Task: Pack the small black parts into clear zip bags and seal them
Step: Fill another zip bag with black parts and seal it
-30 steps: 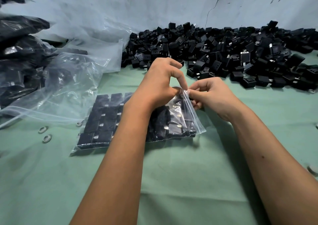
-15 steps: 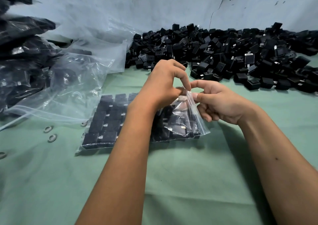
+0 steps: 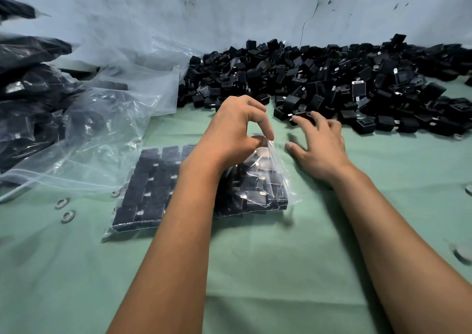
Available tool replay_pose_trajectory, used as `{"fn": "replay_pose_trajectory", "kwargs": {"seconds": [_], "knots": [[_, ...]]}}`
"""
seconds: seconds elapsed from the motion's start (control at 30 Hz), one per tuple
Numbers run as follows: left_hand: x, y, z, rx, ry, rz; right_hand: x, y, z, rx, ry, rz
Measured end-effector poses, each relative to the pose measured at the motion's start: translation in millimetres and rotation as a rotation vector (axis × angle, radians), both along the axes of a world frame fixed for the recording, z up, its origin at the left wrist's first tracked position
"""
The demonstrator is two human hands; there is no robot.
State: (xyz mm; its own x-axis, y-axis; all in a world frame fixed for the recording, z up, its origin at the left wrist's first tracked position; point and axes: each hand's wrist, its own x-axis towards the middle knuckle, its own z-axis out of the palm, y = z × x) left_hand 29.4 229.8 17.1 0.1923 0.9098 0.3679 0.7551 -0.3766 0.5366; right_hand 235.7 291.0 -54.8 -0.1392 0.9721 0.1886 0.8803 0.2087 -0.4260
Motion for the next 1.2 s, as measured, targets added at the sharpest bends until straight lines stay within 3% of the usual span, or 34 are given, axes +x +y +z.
{"fn": "replay_pose_trajectory", "kwargs": {"seconds": [0.37,0.5,0.57,0.63,0.77,0.93,1.2], "knots": [[-0.4,1.3,-1.4,0.0,-0.027,-0.025,-20.0,17.5,14.0,-0.136,-0.169,-0.07],[-2.4,1.8,-0.9,0.003,-0.017,-0.013,-24.9,2.6,1.6,0.169,0.041,-0.055],[-1.9,1.5,-1.1,0.002,-0.017,-0.007,-22.7,-2.4,-1.9,0.222,0.085,-0.018],[-0.4,1.4,-0.8,0.003,-0.003,-0.01,-21.2,-5.8,-2.6,0.208,0.17,-0.004],[-1.2,1.0,0.3,0.011,0.006,-0.006,-19.1,-15.6,-0.7,0.138,0.645,-0.054],[0.7,1.2,-1.1,0.008,0.001,-0.011,-17.4,-14.0,-1.0,0.025,1.025,0.09],[0.4,2.5,-2.2,0.012,0.017,-0.006,-18.9,-15.4,2.8,-0.208,1.361,0.377]]}}
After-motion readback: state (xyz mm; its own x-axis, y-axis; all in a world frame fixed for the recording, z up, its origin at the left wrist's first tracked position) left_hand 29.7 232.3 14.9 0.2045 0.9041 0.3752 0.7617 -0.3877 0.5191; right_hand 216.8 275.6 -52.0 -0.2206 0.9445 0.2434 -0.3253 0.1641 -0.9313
